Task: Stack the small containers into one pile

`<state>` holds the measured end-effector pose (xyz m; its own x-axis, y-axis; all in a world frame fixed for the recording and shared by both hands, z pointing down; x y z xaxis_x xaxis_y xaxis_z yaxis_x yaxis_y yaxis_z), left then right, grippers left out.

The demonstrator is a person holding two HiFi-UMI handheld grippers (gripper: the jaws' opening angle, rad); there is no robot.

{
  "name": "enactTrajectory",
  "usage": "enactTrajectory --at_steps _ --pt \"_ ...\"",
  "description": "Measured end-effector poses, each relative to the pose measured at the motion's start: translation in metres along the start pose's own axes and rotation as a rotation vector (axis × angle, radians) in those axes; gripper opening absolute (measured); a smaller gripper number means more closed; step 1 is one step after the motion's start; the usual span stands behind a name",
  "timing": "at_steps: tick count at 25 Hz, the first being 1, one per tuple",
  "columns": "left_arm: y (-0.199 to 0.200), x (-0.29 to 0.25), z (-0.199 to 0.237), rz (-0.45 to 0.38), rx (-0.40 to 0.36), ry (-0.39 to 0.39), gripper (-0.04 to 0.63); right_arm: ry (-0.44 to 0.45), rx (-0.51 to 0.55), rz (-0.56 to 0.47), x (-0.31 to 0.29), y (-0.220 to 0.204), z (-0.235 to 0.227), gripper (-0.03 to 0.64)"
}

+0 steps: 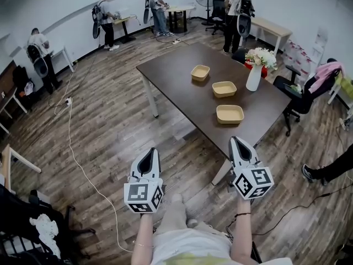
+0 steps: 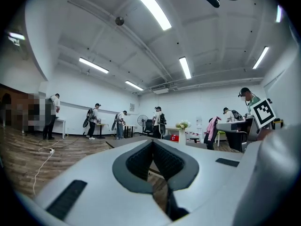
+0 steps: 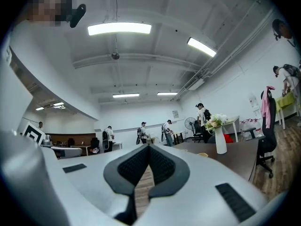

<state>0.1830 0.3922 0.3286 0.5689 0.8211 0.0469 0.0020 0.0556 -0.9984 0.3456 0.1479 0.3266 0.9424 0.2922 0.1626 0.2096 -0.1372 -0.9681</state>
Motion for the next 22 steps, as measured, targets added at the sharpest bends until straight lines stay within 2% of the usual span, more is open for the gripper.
enactTrajectory --at_steps 8,22 --pt "-0.009 -0.072 0.024 0.008 -0.002 -0.059 0.025 -0.045 -0.012 0.006 -0.060 -0.018 -0.021 0.021" --pt "-0.014 -0.212 0.087 0.036 0.002 -0.194 0.025 -0.194 -0.040 0.020 -0.181 -0.045 -0.047 0.021"
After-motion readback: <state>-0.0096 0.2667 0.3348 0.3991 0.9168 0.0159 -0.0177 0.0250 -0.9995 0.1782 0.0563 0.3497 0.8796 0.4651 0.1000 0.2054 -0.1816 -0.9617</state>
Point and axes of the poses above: the fingertips, and each gripper's own axes: x backward along the fingers, z to its left, y out of its top, the point moved 5 cm from there along x, backward along the fingers, and after that the axes turned 6 degrees about -z, right-handed, at the moved point
